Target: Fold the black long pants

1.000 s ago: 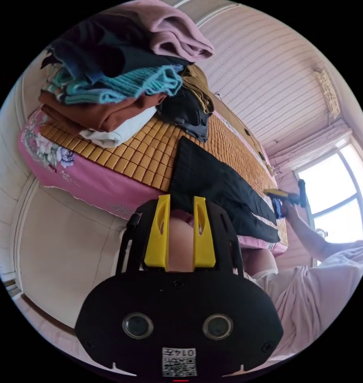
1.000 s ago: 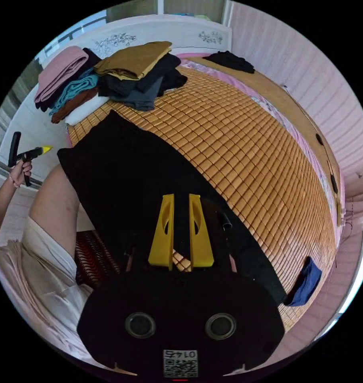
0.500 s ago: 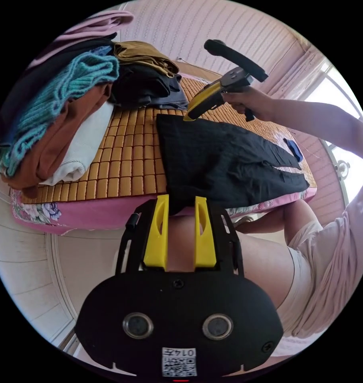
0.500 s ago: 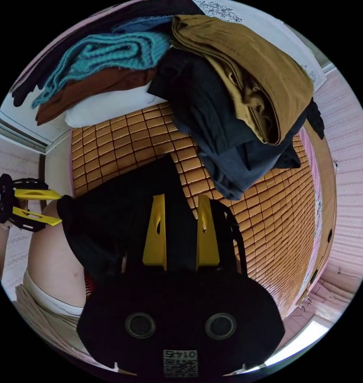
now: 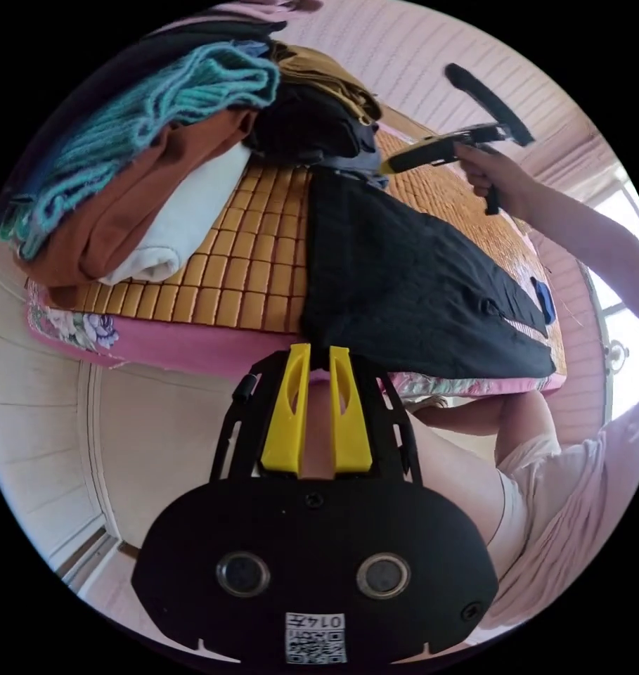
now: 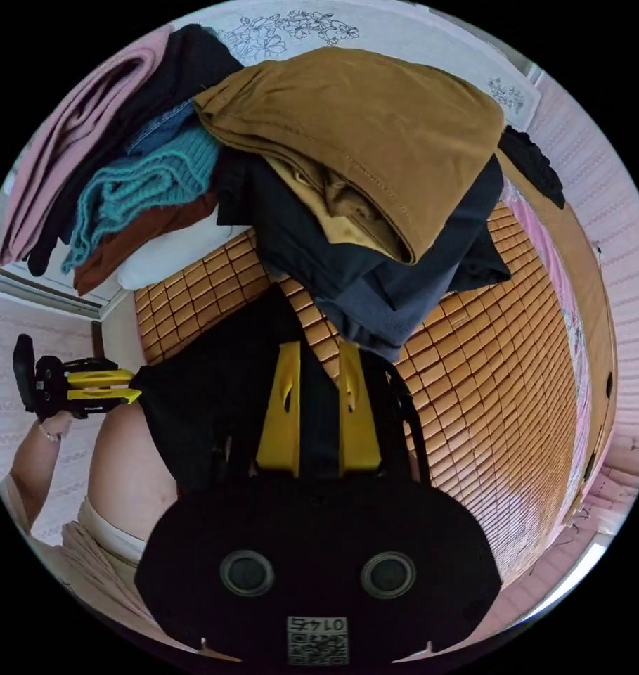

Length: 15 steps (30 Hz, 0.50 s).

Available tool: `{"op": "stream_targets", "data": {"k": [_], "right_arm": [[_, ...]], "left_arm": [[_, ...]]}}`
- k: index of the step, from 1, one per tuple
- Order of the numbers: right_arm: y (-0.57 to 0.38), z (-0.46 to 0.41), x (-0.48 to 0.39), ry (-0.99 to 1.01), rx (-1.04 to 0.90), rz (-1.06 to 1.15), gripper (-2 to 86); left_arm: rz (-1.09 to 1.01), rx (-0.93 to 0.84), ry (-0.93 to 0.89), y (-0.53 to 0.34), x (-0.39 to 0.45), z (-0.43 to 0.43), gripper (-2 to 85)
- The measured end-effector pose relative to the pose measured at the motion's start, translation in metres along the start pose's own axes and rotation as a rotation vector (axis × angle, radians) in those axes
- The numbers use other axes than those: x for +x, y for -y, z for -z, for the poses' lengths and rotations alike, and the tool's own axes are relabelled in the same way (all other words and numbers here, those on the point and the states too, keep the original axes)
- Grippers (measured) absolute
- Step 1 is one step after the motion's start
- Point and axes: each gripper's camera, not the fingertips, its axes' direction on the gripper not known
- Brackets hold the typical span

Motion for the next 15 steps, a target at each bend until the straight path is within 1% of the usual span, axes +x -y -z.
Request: {"op": "stream_targets", "data": {"k": [2, 3, 5, 6, 7, 8, 9, 10, 11, 12, 13, 14, 15], "right_arm": [[-0.047, 0.025, 0.011, 0.048, 0.114, -0.065, 7.5], [-0.063, 0.031, 0.013, 0.045, 0.138, -0.080, 6.8], [-0.145, 0.044, 0.019, -0.023, 0.183, -0.140, 2.0], [-0.169, 0.045, 0.020, -0.047, 0.185, -0.160, 1.4], [-0.219, 0.044, 0.023, -0.084, 0.167, -0.199, 0.2], [-0.271, 0.040, 0.026, -0.110, 0.119, -0.250, -0.2], [-0.298, 0.039, 0.027, -0.128, 0.089, -0.289, -0.4], [-0.354, 0.038, 0.031, -0.188, 0.054, -0.395, -0.4], [-0.412, 0.039, 0.033, -0.262, 0.033, -0.527, -0.4], [-0.441, 0.040, 0.034, -0.297, 0.019, -0.601, -0.4], [-0.496, 0.040, 0.037, -0.333, -0.017, -0.750, -0.4], [-0.549, 0.039, 0.039, -0.312, -0.052, -0.884, -0.3], [-0.574, 0.038, 0.039, -0.288, -0.055, -0.948, -0.3]], "left_arm": [[0.040, -0.036, -0.010, 0.000, -0.004, -0.002, 6.0], [0.051, -0.037, -0.010, 0.000, -0.005, -0.001, 6.2], [0.090, -0.037, -0.011, -0.005, -0.010, 0.002, 5.8], [0.098, -0.035, -0.012, -0.006, -0.012, 0.004, 5.5], [0.115, -0.024, 0.010, -0.010, -0.013, 0.008, 5.1], [0.124, -0.010, 0.048, -0.014, -0.011, 0.014, 4.9], [0.122, -0.001, 0.060, -0.015, -0.009, 0.018, 4.7], [0.101, 0.016, 0.061, -0.018, -0.002, 0.026, 4.5], [0.049, 0.025, 0.024, -0.019, 0.008, 0.031, 4.1], [0.019, 0.028, 0.002, -0.019, 0.014, 0.034, 4.0], [-0.034, 0.036, -0.024, -0.018, 0.027, 0.037, 3.9], [-0.088, 0.043, -0.030, -0.016, 0.043, 0.039, 3.8], [-0.117, 0.043, -0.030, -0.015, 0.051, 0.038, 3.8]]}}
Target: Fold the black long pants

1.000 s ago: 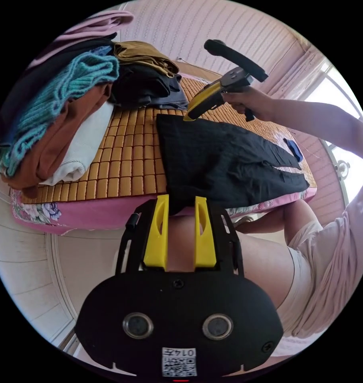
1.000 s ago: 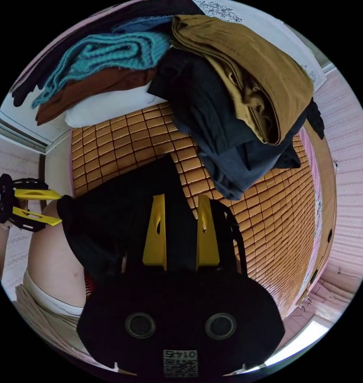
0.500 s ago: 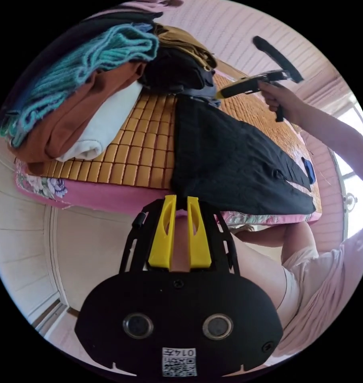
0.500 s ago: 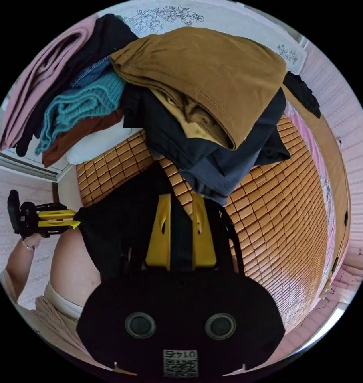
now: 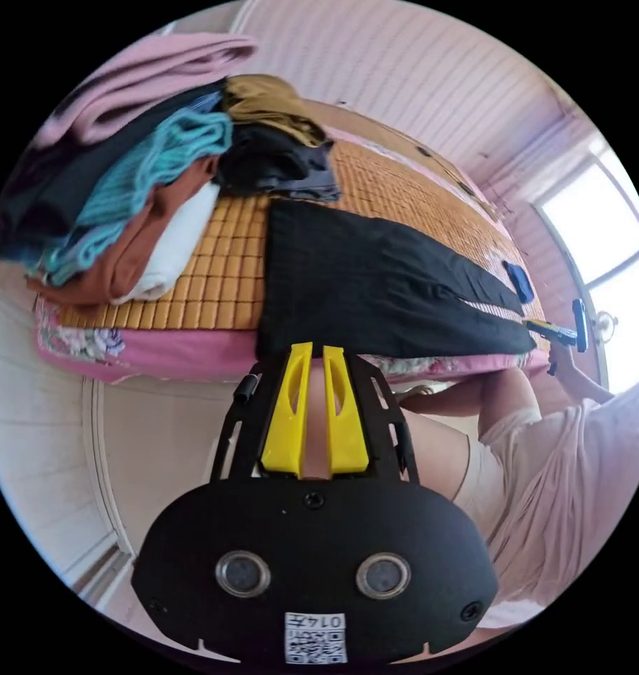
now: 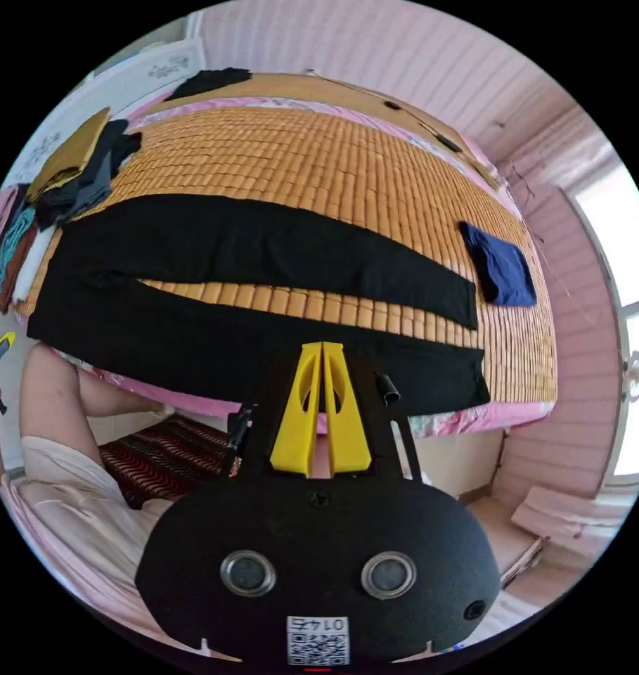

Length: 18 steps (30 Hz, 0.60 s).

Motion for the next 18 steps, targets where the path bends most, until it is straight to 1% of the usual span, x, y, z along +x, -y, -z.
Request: {"op": "stream_targets", "data": {"k": [2, 3, 5, 7, 9, 12, 14, 16, 18], "right_arm": [[-0.057, -0.017, 0.070, 0.132, -0.029, -0.228, -0.2], [-0.070, -0.021, 0.085, 0.163, -0.028, -0.284, -0.2], [-0.116, -0.037, 0.133, 0.280, 0.005, -0.467, 0.1], [-0.144, -0.046, 0.158, 0.328, 0.067, -0.561, 0.3], [-0.164, -0.054, 0.178, 0.338, 0.105, -0.626, 0.6], [-0.180, -0.067, 0.201, 0.289, 0.146, -0.675, 2.1], [-0.184, -0.074, 0.223, 0.247, 0.221, -0.723, 6.2], [-0.183, -0.086, 0.243, 0.227, 0.217, -0.776, 7.9], [-0.184, -0.100, 0.264, 0.202, 0.196, -0.827, 8.0]], "left_arm": [[-0.054, -0.007, -0.006, 0.012, 0.025, -0.009, 3.7], [-0.051, -0.008, -0.023, 0.015, 0.029, -0.012, 3.7], [-0.050, 0.021, -0.195, 0.025, 0.040, -0.022, 4.2], [-0.046, 0.051, -0.301, 0.031, 0.045, -0.028, 4.6], [-0.008, 0.024, -0.290, 0.038, 0.049, -0.037, 4.6], [-0.020, -0.046, -0.226, 0.051, 0.062, -0.056, 4.2], [-0.022, -0.108, -0.188, 0.062, 0.073, -0.074, 3.9], [-0.032, -0.142, -0.146, 0.072, 0.084, -0.087, 3.2], [-0.053, -0.173, -0.050, 0.081, 0.096, -0.098, 1.5]]}}
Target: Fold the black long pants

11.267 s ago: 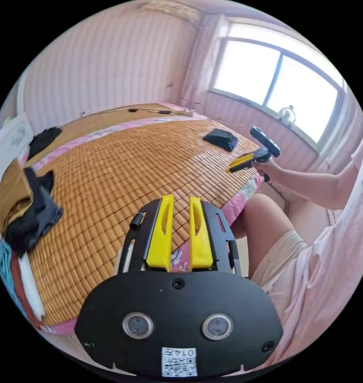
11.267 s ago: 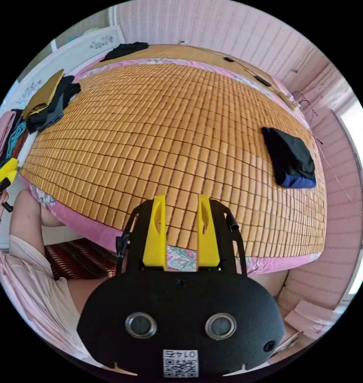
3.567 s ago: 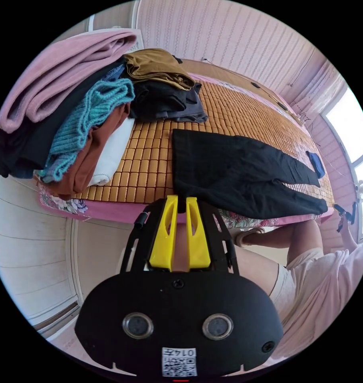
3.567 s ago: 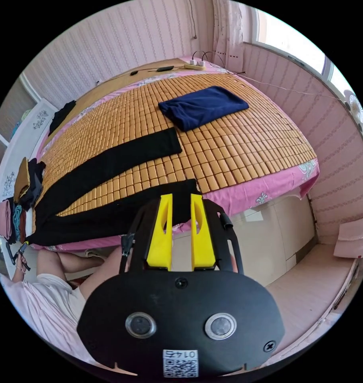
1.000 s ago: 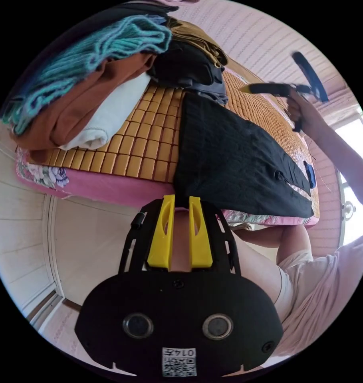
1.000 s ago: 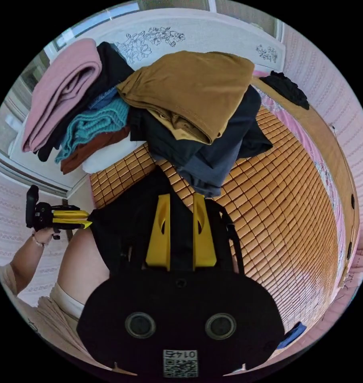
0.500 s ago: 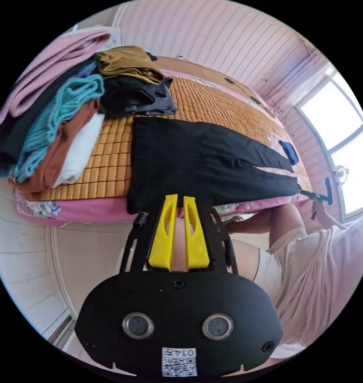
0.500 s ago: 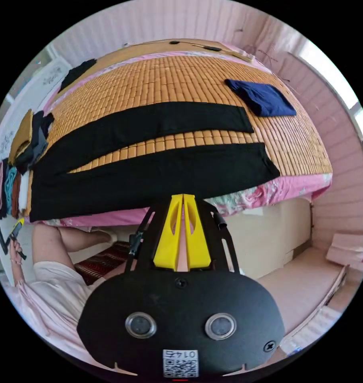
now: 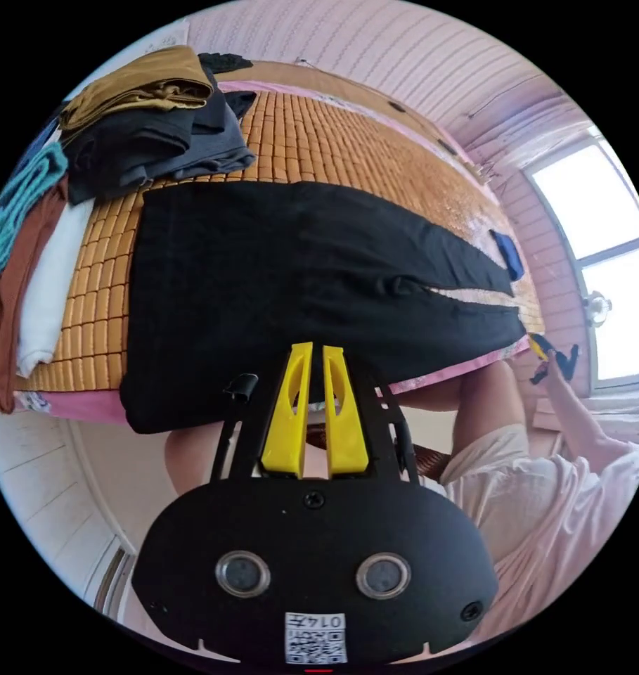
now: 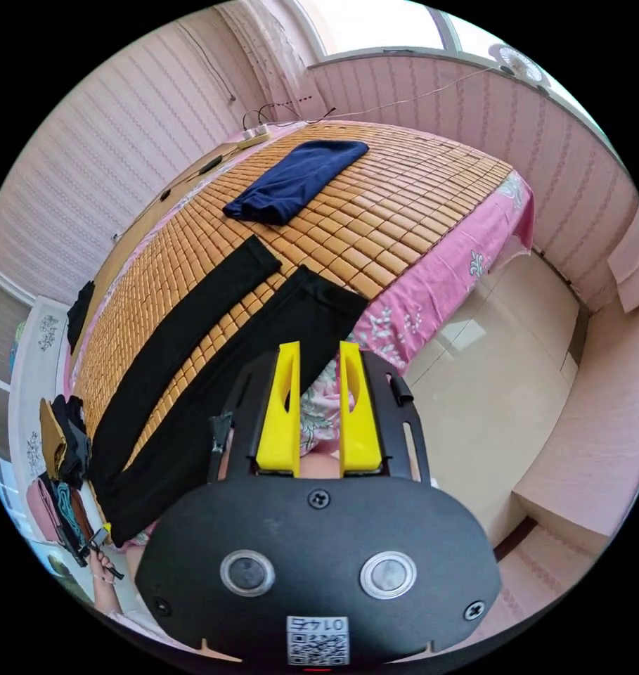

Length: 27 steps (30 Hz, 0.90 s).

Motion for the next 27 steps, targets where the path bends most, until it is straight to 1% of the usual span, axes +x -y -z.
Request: {"op": "stream_targets", "data": {"k": [2, 4, 5, 6, 9, 11, 12, 15, 16, 17, 19, 22, 24, 27], "right_arm": [[0.012, -0.014, 0.024, -0.019, -0.029, -0.076, 5.9], [0.016, -0.025, 0.040, -0.008, -0.082, -0.107, 2.6], [0.018, -0.032, 0.050, 0.013, -0.132, -0.093, 1.2], [0.018, -0.033, 0.054, 0.028, -0.137, -0.082, 1.0], [0.007, -0.022, 0.087, 0.014, -0.054, -0.087, 0.7], [-0.004, -0.022, 0.114, 0.086, -0.053, -0.094, 0.8], [-0.007, -0.021, 0.119, 0.092, -0.044, -0.090, 0.9], [-0.020, -0.015, 0.144, 0.114, 0.024, -0.135, 3.9], [-0.023, -0.016, 0.153, 0.140, 0.037, -0.156, 6.3], [-0.025, -0.020, 0.160, 0.172, 0.036, -0.168, 9.0], [-0.024, -0.029, 0.165, 0.204, 0.004, -0.163, 10.4], [-0.020, -0.046, 0.161, 0.190, -0.067, -0.122, 10.9], [-0.019, -0.052, 0.158, 0.193, -0.095, -0.102, 9.0], [-0.017, -0.054, 0.159, 0.152, -0.091, -0.139, 6.9]], "left_arm": [[0.002, -0.069, 0.164, 0.015, 0.012, -0.016, -0.3], [-0.016, -0.120, 0.207, 0.024, 0.018, -0.029, -0.7], [-0.025, -0.138, 0.218, 0.027, 0.019, -0.035, -0.8], [-0.034, -0.134, 0.219, 0.028, 0.019, -0.036, -0.9], [-0.015, -0.121, 0.165, 0.030, 0.007, -0.034, -0.9], [0.013, -0.109, 0.111, 0.029, -0.006, -0.032, -0.9], [0.023, -0.105, 0.101, 0.028, -0.009, -0.031, -0.9], [0.068, -0.060, 0.052, 0.023, -0.023, -0.021, -0.5], [0.090, -0.019, 0.017, 0.018, -0.031, -0.011, -0.2], [0.121, 0.032, -0.023, 0.012, -0.042, 0.000, 0.3], [0.184, 0.115, -0.067, -0.001, -0.063, 0.019, 1.6], [0.293, 0.224, -0.092, -0.031, -0.103, 0.048, 4.3], [0.354, 0.239, -0.073, -0.050, -0.126, 0.060, 5.0], [0.467, 0.242, -0.052, -0.083, -0.163, 0.072, 7.1]]}}
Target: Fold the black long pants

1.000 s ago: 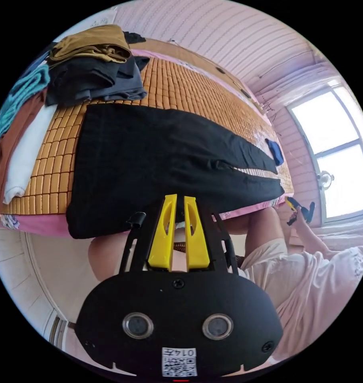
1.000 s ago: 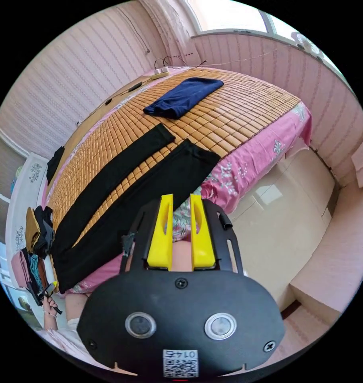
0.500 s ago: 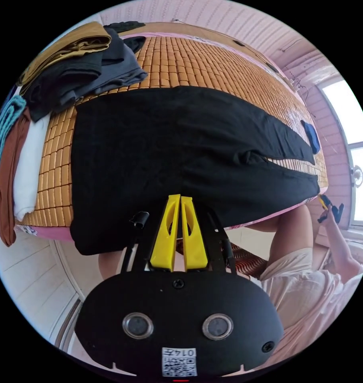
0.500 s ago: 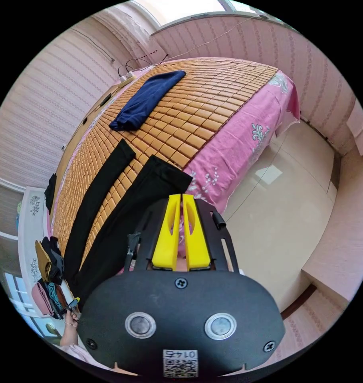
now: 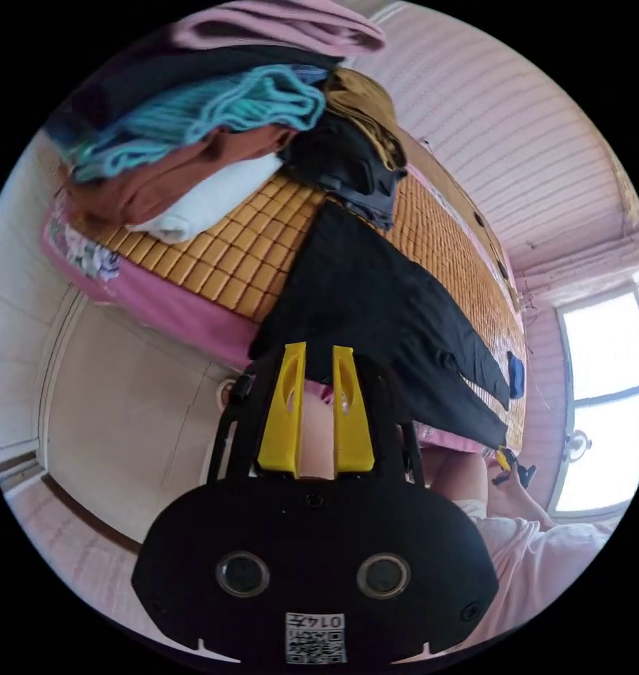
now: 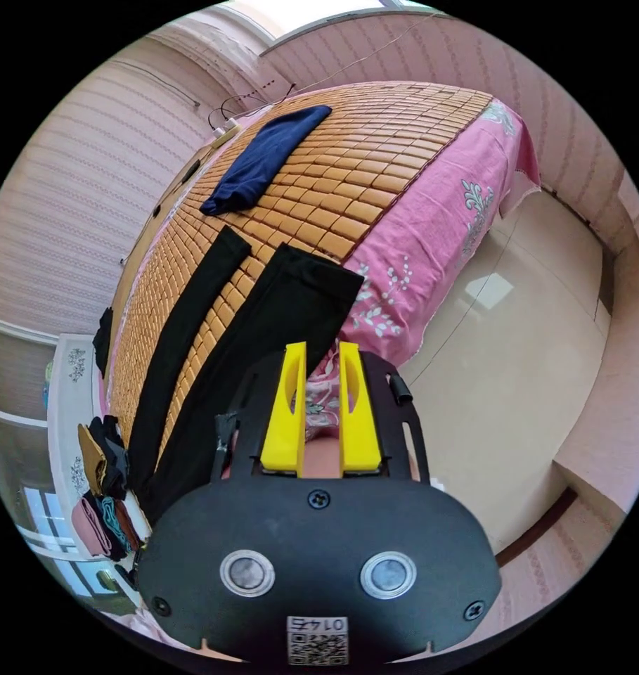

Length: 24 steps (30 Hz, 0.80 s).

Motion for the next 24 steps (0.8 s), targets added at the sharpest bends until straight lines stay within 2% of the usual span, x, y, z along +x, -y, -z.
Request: {"op": "stream_targets", "data": {"k": [5, 13, 19, 24], "right_arm": [[0.007, 0.008, 0.006, 0.057, 0.035, 0.001, 1.2], [0.022, 0.017, 0.011, 0.101, 0.022, -0.018, 0.2], [0.032, 0.036, 0.002, 0.106, 0.038, 0.035, 0.1], [0.044, 0.061, -0.012, 0.107, 0.085, 0.125, 0.0]], "left_arm": [[0.164, 0.039, -0.044, -0.016, -0.060, 0.017, 10.6], [0.181, -0.039, -0.086, 0.005, -0.076, -0.012, 15.1], [0.161, -0.123, -0.077, 0.021, -0.071, -0.033, 4.0], [0.038, -0.043, -0.052, 0.017, -0.059, -0.004, 3.1]]}}
